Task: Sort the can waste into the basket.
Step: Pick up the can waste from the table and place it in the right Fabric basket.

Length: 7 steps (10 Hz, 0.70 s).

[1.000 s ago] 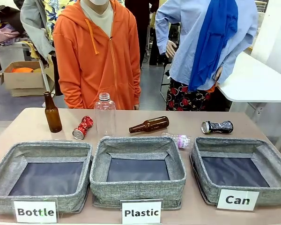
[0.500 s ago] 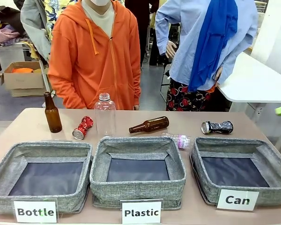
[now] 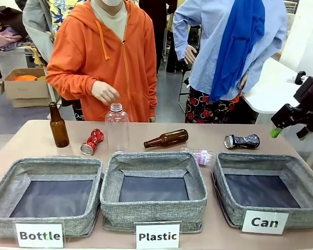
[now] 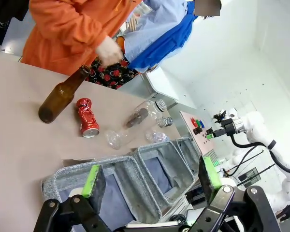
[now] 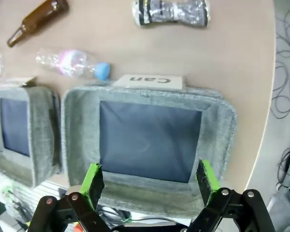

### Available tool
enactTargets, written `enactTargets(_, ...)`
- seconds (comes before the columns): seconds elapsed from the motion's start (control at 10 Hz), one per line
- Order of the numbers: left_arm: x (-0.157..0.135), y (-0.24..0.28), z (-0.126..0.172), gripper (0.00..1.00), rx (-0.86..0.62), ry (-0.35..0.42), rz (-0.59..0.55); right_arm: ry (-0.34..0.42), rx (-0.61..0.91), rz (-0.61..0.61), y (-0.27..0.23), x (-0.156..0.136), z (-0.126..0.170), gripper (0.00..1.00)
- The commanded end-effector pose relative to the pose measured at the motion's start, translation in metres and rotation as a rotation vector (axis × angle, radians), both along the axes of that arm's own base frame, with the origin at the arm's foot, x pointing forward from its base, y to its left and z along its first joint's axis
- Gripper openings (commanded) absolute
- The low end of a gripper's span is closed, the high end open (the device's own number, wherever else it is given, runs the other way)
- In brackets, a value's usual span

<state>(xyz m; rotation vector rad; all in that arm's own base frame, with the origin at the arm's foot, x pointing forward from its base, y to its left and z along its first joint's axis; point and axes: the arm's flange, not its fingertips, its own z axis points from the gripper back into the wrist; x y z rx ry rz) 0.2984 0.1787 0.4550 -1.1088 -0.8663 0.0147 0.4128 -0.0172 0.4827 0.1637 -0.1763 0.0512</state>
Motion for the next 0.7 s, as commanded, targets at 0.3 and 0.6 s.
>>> enactTargets(0.3,0.002,0.000,0.000,1.00,-0.007,-0.038,-0.001,0.000,0.000,0.000,0.000,0.000,0.000,1.00)
enactTargets(0.6,0.002,0.000,0.000,1.00,-0.007,-0.038,-0.001,-0.021,-0.037,0.022,-0.001,0.019,0.008,1.00)
